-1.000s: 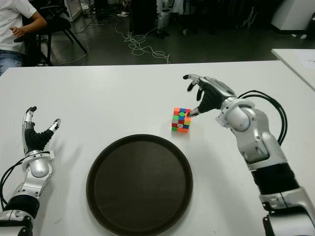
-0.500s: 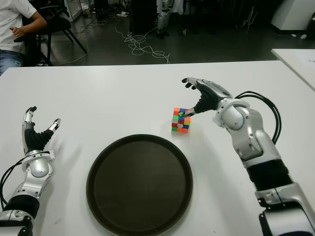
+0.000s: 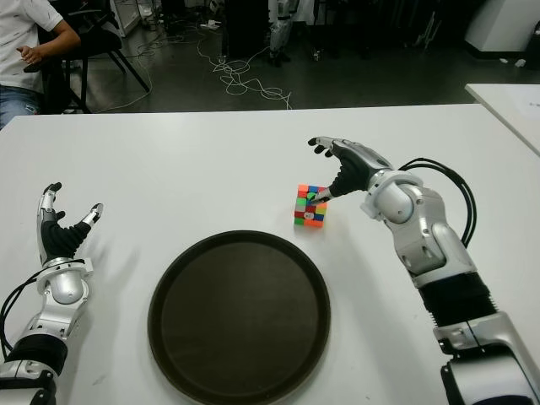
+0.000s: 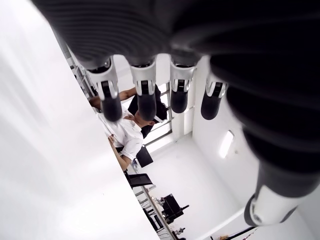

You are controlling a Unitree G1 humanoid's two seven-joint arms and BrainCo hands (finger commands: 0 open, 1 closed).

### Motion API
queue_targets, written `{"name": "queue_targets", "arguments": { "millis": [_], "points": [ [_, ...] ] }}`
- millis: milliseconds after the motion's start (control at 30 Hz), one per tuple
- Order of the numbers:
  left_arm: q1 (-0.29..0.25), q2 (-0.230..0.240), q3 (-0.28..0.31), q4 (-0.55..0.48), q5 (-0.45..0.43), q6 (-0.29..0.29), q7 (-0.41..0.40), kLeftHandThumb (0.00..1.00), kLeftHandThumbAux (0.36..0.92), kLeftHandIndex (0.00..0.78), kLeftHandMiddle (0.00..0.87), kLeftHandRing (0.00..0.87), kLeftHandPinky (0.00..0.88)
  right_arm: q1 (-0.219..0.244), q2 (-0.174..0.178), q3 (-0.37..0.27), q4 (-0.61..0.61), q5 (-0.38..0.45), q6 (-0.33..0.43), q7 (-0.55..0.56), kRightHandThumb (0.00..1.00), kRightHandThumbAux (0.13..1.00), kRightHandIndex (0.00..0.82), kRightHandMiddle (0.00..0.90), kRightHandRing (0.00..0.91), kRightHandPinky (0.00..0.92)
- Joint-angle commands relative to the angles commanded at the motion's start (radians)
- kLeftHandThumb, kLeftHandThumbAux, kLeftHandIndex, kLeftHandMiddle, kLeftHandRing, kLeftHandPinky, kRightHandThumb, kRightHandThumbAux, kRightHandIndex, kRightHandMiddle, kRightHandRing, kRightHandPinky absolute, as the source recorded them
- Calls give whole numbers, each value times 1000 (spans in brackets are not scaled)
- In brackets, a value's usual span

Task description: Pick up the Rubik's Cube and put it in the plate

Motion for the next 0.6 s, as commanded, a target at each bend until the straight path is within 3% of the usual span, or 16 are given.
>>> {"name": "queue_targets", "arguments": {
  "millis": [200, 333, 600],
  "points": [
    [1, 0, 0, -1, -1, -8, 0, 0, 686, 17, 21, 10, 45, -8, 12, 7, 6, -6, 24, -2, 0, 817, 0, 306, 231, 61],
    [1, 1, -1, 0, 0, -9, -3, 0, 687, 19, 20, 6, 34, -10, 19, 9, 19, -9, 17, -21, 0, 826, 0, 334, 290, 84],
    [4, 3, -4, -4, 3, -2, -7, 0, 688, 13, 16, 7, 32, -31, 21, 28, 49, -14, -11, -19, 0, 818, 0, 287, 326, 97]
  ]
}}
